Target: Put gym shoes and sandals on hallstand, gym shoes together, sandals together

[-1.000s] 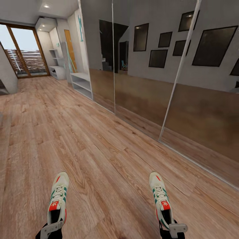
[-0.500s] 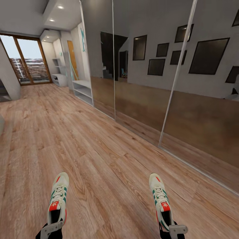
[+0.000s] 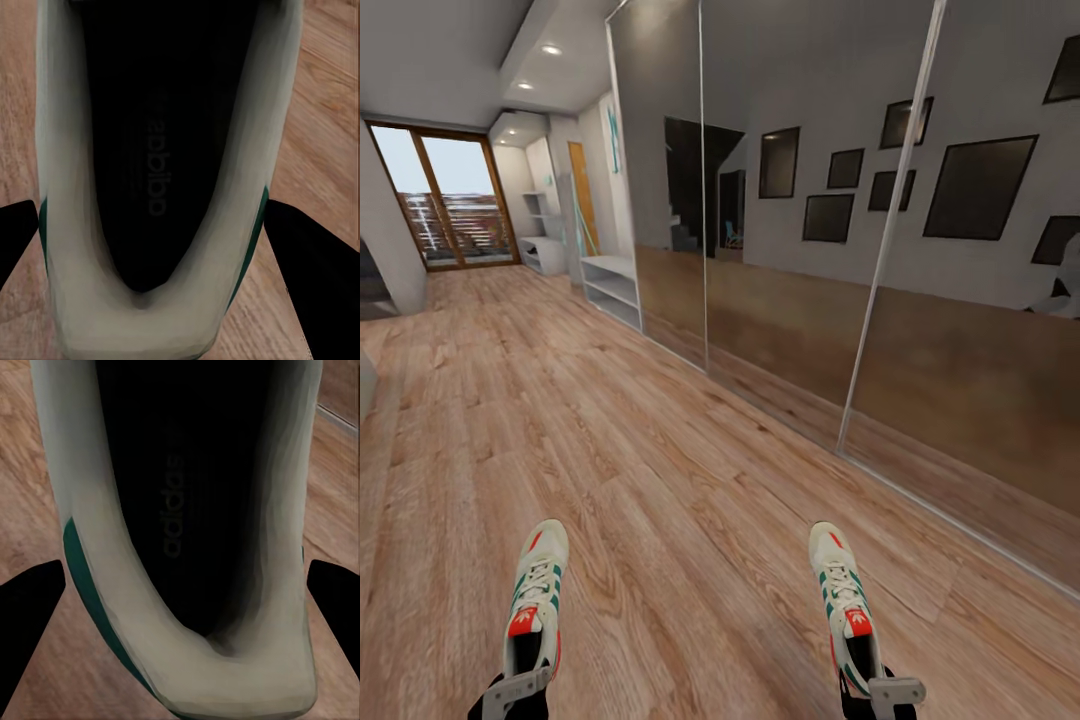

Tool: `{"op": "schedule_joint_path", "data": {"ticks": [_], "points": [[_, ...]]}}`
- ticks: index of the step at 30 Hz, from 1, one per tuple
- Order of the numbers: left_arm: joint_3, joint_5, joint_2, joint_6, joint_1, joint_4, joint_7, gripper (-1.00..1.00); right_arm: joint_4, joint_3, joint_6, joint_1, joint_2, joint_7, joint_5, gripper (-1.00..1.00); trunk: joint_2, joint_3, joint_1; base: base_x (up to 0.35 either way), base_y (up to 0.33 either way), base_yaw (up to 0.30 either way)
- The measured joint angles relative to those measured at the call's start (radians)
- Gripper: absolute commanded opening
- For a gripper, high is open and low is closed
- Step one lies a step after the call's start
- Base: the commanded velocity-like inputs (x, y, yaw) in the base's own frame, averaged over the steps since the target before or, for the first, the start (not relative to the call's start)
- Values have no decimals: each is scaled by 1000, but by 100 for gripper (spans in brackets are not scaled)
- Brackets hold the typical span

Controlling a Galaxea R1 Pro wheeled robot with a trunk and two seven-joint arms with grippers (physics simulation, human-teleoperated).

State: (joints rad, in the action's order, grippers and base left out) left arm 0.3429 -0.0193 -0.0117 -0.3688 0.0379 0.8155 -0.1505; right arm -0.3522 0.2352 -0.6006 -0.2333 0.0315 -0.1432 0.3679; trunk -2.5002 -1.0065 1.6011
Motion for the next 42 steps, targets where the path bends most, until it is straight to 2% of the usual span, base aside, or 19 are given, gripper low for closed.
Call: {"op": "schedule_joint_path", "data": {"ticks": [3, 29, 36, 42], "points": [[-1, 0, 0, -1, 1, -9, 0, -100, 0, 0, 0, 0, 0, 0, 0, -100, 7, 16, -5, 0, 0, 0], [-2, 0, -2, -1, 1, -16, 0, -100, 1, 0, 0, 1, 0, 0, 0, -100, 8, 56, -5, 0, 0, 0], [-2, 0, -2, -1, 1, -16, 0, -100, 1, 1, 1, 1, 0, 0, 0, -100, 8, 63, -5, 27, 0, 0], [-2, 0, -2, -1, 1, -16, 0, -100, -1, 2, 2, 1, 1, -1, -2, -100, 8, 64, -5, 257, 0, 0]]}}
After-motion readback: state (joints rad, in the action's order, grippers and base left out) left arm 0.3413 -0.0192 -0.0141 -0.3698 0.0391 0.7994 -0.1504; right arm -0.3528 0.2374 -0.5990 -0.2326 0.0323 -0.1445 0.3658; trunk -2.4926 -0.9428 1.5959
